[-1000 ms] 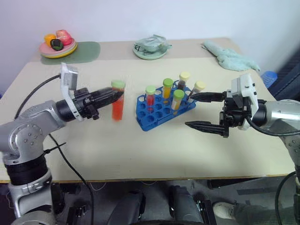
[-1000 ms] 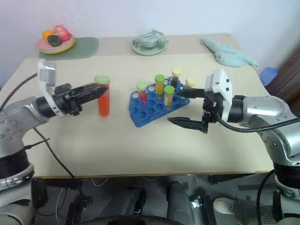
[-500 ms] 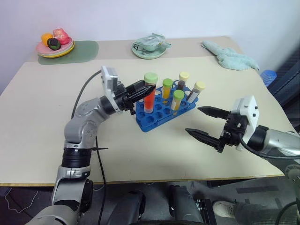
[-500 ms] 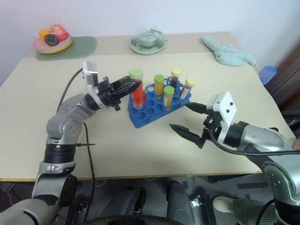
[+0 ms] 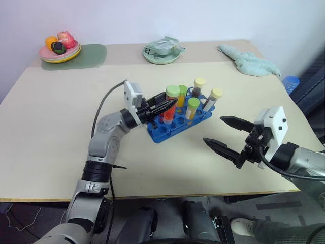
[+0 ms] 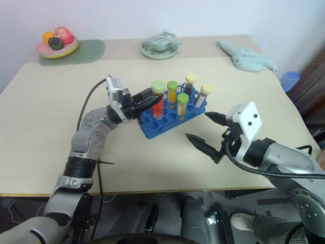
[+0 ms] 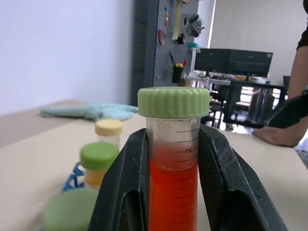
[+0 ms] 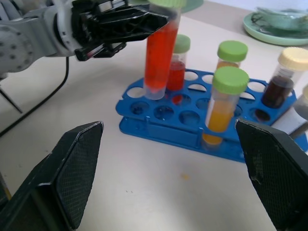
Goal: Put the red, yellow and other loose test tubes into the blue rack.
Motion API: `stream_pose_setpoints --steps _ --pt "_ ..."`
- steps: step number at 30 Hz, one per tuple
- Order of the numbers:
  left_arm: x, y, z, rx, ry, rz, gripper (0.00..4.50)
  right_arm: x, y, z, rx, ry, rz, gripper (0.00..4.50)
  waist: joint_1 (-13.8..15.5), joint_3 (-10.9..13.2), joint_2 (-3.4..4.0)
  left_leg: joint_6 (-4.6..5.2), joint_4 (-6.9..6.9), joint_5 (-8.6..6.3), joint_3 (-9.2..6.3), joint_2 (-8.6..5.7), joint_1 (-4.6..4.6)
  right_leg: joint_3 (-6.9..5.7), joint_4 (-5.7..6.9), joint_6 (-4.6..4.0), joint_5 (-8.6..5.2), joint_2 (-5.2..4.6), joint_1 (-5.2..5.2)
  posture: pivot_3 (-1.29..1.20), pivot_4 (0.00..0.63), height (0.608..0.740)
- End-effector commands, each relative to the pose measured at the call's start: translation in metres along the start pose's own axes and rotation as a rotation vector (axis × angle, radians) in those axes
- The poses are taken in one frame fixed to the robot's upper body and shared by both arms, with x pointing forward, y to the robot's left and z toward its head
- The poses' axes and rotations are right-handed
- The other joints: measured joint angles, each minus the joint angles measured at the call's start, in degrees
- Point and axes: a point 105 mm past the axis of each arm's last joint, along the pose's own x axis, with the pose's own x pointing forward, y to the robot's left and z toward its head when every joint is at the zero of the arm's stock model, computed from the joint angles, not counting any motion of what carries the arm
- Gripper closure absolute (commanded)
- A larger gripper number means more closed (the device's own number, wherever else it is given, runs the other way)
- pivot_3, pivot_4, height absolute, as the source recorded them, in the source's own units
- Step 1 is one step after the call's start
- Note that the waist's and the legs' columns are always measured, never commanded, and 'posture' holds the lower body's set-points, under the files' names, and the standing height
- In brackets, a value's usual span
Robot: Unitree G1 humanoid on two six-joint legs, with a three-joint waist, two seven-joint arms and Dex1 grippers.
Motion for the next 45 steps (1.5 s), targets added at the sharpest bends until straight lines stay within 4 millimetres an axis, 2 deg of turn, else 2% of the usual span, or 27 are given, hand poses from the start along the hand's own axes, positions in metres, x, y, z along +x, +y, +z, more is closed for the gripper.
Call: stream_pose_setpoints --steps 1,15,23,34,43,45 --pt "0.005 -0.008 0.012 0.039 -0.042 -0.002 3.66 -0.003 0.001 0.006 -0.030 -0.022 0.000 0.00 0.1 0.0 0.00 0.00 0.00 0.00 0.00 0.00 0.00 0.00 0.01 0.00 0.00 0.00 0.00 0.00 0.150 0.740" --pt "0.004 -0.008 -0.004 0.031 -0.009 0.060 3.66 -0.001 -0.001 0.000 -0.035 -0.030 0.014 0.00 0.1 0.0 0.00 0.02 0.01 -0.01 0.06 0.00 0.02 0.02 -0.01 0.02 0.01 0.00 0.03 0.00 0.150 0.740" --pt "0.010 -0.004 -0.009 0.053 0.011 0.087 3.66 -0.002 -0.002 -0.001 -0.042 -0.034 -0.003 0.00 0.1 0.0 0.00 0.02 0.01 -0.01 0.07 0.00 0.02 0.03 -0.01 0.02 0.01 0.00 0.03 0.00 0.150 0.740" --pt "0.018 -0.005 -0.027 0.064 0.036 0.107 3.66 -0.004 -0.002 -0.001 -0.044 -0.035 -0.024 0.00 0.1 0.0 0.00 0.02 0.00 -0.01 0.08 0.01 0.04 0.03 -0.02 0.03 0.01 0.01 0.05 0.00 0.150 0.740" --pt "0.012 -0.004 -0.034 0.036 0.051 0.085 3.66 -0.008 -0.002 -0.004 -0.040 -0.029 -0.037 0.00 0.1 0.0 0.00 0.03 0.01 -0.02 0.08 0.01 0.04 0.03 -0.03 0.03 0.02 0.01 0.07 0.00 0.150 0.740" --pt "0.010 -0.005 -0.034 0.028 0.048 0.074 2.67 -0.008 -0.001 -0.004 -0.037 -0.027 -0.038 0.00 0.1 0.0 0.00 0.03 0.01 -0.02 0.08 0.01 0.04 0.03 -0.03 0.03 0.02 0.01 0.07 0.00 0.150 0.740"
